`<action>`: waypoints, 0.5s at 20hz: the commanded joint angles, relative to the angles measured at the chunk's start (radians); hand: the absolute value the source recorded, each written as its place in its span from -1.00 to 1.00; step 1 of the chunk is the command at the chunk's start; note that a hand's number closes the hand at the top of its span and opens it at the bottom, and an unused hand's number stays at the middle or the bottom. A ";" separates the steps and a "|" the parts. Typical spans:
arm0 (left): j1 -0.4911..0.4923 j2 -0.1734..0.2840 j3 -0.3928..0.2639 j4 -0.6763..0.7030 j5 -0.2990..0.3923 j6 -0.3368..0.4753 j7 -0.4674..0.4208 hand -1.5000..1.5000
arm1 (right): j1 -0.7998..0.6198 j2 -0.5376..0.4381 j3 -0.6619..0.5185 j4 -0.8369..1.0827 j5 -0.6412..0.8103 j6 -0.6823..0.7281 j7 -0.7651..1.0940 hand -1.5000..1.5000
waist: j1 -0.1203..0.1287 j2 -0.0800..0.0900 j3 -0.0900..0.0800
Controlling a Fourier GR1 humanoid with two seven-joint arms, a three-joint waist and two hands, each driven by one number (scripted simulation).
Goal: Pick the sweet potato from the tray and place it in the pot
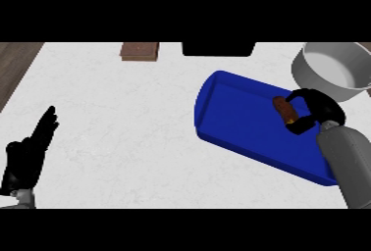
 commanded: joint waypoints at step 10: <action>-0.031 0.040 0.068 0.028 0.030 -0.055 0.006 0.00 | -0.006 0.039 0.070 -0.055 0.037 0.117 -0.046 1.00 | -0.003 0.003 0.007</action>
